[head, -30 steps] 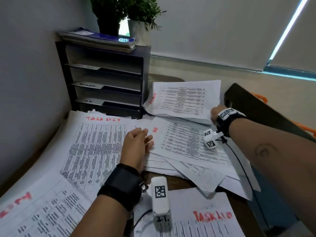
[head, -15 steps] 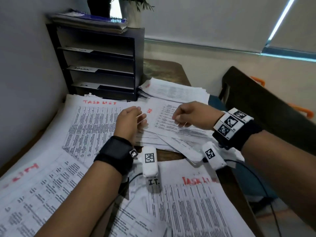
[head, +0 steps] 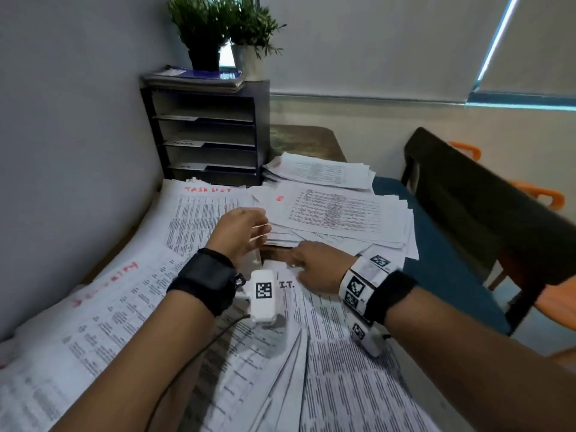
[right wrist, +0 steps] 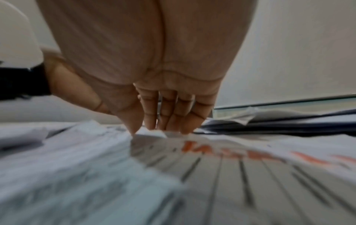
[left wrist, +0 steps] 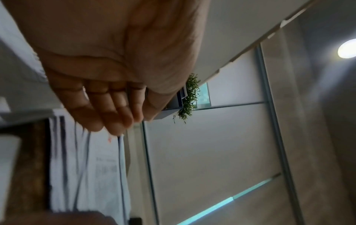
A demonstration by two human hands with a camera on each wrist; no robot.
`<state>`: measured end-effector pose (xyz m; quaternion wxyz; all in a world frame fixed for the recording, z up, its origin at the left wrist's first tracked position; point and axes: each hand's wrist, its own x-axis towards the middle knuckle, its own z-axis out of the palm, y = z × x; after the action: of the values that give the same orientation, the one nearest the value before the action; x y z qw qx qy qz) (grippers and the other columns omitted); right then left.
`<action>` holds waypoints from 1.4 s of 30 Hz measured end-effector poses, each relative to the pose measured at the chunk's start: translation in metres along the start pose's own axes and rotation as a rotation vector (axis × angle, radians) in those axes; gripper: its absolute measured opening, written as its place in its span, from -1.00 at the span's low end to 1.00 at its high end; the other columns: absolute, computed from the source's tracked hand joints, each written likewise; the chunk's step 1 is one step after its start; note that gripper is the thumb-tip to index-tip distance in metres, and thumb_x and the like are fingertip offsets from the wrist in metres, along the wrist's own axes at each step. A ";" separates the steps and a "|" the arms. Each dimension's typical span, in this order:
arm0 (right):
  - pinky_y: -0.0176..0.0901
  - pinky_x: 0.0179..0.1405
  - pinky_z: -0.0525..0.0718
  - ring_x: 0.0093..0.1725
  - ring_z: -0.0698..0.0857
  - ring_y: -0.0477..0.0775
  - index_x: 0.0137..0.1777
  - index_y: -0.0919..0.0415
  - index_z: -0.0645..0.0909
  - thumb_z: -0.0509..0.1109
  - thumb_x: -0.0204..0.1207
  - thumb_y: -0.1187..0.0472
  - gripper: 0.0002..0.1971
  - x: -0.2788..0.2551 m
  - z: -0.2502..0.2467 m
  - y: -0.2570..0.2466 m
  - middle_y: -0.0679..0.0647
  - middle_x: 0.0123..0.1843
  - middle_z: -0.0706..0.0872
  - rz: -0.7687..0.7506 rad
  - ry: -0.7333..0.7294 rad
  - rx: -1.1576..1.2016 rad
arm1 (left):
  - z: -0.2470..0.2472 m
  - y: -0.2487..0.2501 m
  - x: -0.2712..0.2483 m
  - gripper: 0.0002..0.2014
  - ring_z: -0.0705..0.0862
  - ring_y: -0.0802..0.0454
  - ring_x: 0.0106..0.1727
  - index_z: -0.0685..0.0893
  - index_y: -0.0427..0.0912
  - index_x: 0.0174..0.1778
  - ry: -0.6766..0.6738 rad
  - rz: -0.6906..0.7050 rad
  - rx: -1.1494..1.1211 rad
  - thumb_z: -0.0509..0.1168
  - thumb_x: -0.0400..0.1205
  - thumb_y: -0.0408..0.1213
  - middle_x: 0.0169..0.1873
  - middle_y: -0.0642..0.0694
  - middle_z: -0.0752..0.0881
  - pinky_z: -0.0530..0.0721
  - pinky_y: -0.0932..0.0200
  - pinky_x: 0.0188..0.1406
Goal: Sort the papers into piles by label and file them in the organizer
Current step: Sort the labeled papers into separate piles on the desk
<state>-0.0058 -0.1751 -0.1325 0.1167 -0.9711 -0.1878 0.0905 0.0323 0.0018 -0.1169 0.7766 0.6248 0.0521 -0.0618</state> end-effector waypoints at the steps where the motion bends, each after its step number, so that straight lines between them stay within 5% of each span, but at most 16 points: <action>1: 0.04 0.17 0.68 0.21 0.65 0.14 0.27 0.09 0.64 0.30 0.51 0.30 -0.65 -0.002 0.001 -0.001 0.06 0.22 0.63 0.012 -0.011 -0.006 | -0.002 0.000 -0.008 -0.88 0.74 0.02 -0.18 0.65 -0.23 0.13 -0.017 -0.008 0.060 0.28 0.71 -0.35 -0.11 -0.13 0.72 0.71 0.20 -0.19; 5: -0.06 0.17 0.59 0.19 0.62 0.09 0.23 -0.03 0.63 0.30 0.51 0.26 -0.68 -0.014 0.000 0.000 -0.01 0.21 0.62 0.054 0.007 -0.040 | -0.007 -0.006 -0.034 -0.91 0.69 0.09 -0.23 0.69 -0.21 0.06 -0.044 0.036 0.312 0.33 0.70 -0.31 -0.14 -0.08 0.72 0.68 0.24 -0.24; 9: 0.05 0.23 0.46 0.19 0.57 0.08 -0.03 -0.08 0.60 0.34 0.56 0.16 -0.91 -0.025 -0.007 0.004 -0.04 0.12 0.67 0.070 0.116 -0.052 | -0.012 -0.025 -0.052 -0.84 0.67 0.22 -0.36 0.72 -0.29 0.10 -0.168 0.161 0.651 0.43 0.65 -0.32 -0.22 -0.04 0.73 0.55 0.44 -0.38; 16: -0.04 0.00 0.65 -0.07 0.68 0.07 -0.15 -0.05 0.54 0.32 0.59 0.21 -0.87 -0.043 -0.010 0.016 -0.08 -0.12 0.72 0.104 0.201 0.083 | -0.003 -0.025 -0.058 -0.75 0.66 0.08 -0.41 0.73 -0.16 0.04 -0.394 0.144 0.915 0.52 0.58 -0.09 -0.30 -0.04 0.76 0.63 0.18 -0.39; 21: -0.05 -0.02 0.66 -0.10 0.67 0.01 -0.17 -0.07 0.54 0.37 0.60 0.19 -0.84 -0.047 -0.015 0.024 -0.09 -0.15 0.71 0.159 0.228 0.116 | 0.006 -0.023 -0.061 -0.61 0.65 0.07 -0.24 0.60 -0.07 0.10 -0.364 0.269 0.883 0.58 0.50 -0.03 -0.03 -0.09 0.75 0.64 0.09 -0.26; 25: -0.05 0.01 0.70 -0.03 0.72 0.07 -0.14 -0.04 0.59 0.40 0.57 0.21 -0.88 -0.043 -0.018 0.027 -0.04 -0.05 0.76 0.197 0.212 0.118 | 0.008 -0.025 -0.060 -0.75 0.66 0.12 -0.19 0.64 0.02 -0.11 -0.411 0.326 1.031 0.61 0.47 -0.20 -0.05 0.03 0.73 0.64 0.24 -0.24; 30: -0.24 -0.26 0.54 -0.11 0.66 -0.03 -0.17 -0.07 0.61 0.38 0.57 0.22 -0.85 -0.040 -0.014 0.031 -0.10 -0.13 0.73 0.229 0.207 0.147 | 0.008 -0.026 -0.059 -0.86 0.61 0.37 -0.48 0.74 -0.10 -0.27 -0.380 0.343 1.069 0.44 0.52 -0.44 -0.26 0.07 0.79 0.42 0.53 -0.57; 35: -0.16 -0.05 0.59 -0.02 0.68 -0.05 -0.09 -0.07 0.68 0.31 0.66 0.14 -0.85 -0.043 -0.023 0.033 -0.11 -0.04 0.76 0.229 0.197 0.162 | 0.007 -0.032 -0.054 -0.95 0.71 0.06 -0.24 0.67 -0.15 -0.14 -0.346 0.338 0.922 0.41 0.62 -0.35 -0.18 0.02 0.79 0.66 0.23 -0.32; 39: -0.15 0.04 0.60 0.05 0.68 -0.05 -0.10 -0.11 0.70 0.30 0.63 0.24 -0.77 -0.046 -0.026 0.036 -0.10 0.02 0.77 0.228 0.147 0.158 | 0.011 -0.038 -0.053 -0.84 0.67 0.19 -0.19 0.70 -0.04 -0.14 -0.407 0.367 0.984 0.57 0.51 -0.20 -0.17 0.11 0.76 0.56 0.36 -0.24; 42: -0.09 0.08 0.67 0.04 0.70 -0.03 -0.15 -0.17 0.70 0.27 0.61 0.27 -0.70 -0.047 -0.023 0.037 -0.10 0.02 0.78 0.245 0.168 0.157 | 0.014 -0.036 -0.053 -0.80 0.68 0.14 -0.14 0.75 -0.04 -0.08 -0.385 0.376 1.057 0.61 0.45 -0.23 -0.12 0.08 0.77 0.62 0.21 -0.10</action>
<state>-0.0312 -0.2312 -0.1140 0.1956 -0.9787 -0.0499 0.0368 -0.0259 -0.0182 -0.1399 0.3533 0.9028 -0.2393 -0.0531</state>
